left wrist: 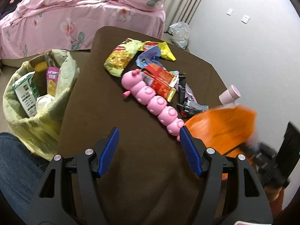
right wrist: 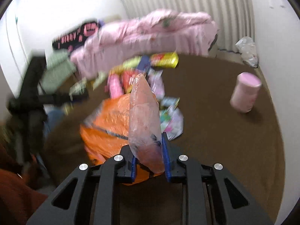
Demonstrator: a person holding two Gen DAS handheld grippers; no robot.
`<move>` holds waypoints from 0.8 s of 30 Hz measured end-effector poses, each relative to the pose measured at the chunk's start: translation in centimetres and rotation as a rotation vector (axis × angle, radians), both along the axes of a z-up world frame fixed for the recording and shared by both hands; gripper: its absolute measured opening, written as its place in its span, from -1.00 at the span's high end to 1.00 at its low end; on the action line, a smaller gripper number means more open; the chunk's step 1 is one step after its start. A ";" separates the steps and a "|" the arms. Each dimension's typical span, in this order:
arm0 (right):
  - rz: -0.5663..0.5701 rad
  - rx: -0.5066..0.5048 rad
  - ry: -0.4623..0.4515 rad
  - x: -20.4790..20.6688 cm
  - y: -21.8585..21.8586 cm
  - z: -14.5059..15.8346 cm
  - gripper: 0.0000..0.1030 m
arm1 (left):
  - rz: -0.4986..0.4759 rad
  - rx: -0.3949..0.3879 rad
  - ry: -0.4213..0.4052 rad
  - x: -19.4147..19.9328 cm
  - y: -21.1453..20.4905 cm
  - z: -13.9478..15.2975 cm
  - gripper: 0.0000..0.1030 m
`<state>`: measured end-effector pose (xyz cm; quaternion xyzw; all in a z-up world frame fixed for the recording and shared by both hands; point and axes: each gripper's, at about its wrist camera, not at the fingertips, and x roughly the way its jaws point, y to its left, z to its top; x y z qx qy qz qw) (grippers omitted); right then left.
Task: Collect trash
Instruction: 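Grasp the white-pink candy wrapper with the left gripper while the right holds the orange bag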
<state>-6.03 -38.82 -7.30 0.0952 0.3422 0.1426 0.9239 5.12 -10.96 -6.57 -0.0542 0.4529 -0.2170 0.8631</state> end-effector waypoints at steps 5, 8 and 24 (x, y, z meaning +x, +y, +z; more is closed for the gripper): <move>-0.205 0.016 -0.063 -1.9 -6.5 2.0 0.58 | -0.123 0.008 -0.068 -0.8 -2.7 0.3 -0.23; -0.338 -0.010 -0.043 -2.6 -9.6 1.6 0.58 | -0.249 0.040 -0.099 -1.3 -5.4 0.2 -0.23; -0.433 0.031 0.016 -3.6 -13.0 -1.6 0.57 | -0.536 0.121 0.057 -1.7 -13.6 -3.4 -0.23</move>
